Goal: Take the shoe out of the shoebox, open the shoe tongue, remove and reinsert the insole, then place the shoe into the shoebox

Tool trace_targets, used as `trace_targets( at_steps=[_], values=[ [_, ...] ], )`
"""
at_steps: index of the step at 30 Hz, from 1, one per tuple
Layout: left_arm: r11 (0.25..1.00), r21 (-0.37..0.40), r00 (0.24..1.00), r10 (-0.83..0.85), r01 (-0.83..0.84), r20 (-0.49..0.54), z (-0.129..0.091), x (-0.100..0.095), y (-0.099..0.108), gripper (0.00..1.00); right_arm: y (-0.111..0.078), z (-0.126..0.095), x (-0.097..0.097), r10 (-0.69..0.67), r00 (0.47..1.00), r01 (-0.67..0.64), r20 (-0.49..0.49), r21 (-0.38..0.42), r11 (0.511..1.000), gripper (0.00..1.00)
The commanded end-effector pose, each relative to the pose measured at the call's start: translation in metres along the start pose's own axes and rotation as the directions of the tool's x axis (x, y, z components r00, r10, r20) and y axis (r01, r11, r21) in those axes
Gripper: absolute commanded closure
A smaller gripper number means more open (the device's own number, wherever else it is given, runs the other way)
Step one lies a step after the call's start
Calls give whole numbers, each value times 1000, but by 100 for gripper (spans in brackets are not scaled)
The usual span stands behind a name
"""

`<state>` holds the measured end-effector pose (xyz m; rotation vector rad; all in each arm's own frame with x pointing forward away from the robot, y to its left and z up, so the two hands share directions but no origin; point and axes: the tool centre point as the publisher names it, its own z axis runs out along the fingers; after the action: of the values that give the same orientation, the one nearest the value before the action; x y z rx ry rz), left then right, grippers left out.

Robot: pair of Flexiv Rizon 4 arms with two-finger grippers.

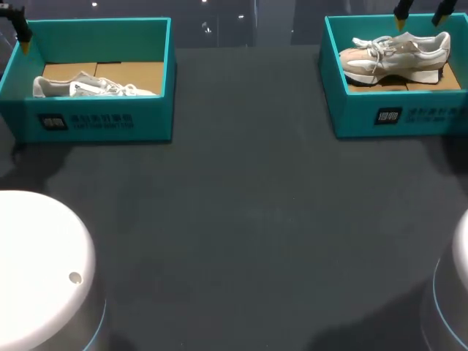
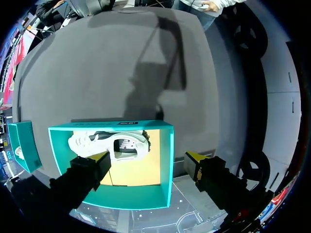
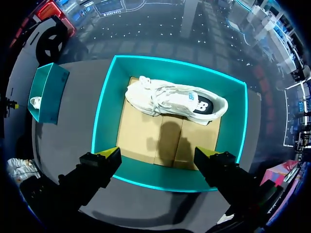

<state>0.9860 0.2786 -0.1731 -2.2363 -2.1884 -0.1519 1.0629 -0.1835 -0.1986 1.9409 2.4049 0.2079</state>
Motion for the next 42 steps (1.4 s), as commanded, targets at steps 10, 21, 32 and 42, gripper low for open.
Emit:
trace_targets(
  at_steps=[10,21,32,42],
  values=[
    [1000,0,1000,1,-1,-2,0,0,0,0,34,45,-55,147,987,-149,63,20,989,0],
    [1000,0,1000,1,-1,-2,0,0,0,0,54,58,-93,168,975,-175,148,37,984,0],
    [1000,0,1000,1,-1,-2,0,0,0,0,59,75,-124,193,960,-204,202,33,978,0],
    [1000,0,1000,1,-1,-2,0,0,0,0,58,94,-146,221,949,-238,223,51,970,0]
  ],
)
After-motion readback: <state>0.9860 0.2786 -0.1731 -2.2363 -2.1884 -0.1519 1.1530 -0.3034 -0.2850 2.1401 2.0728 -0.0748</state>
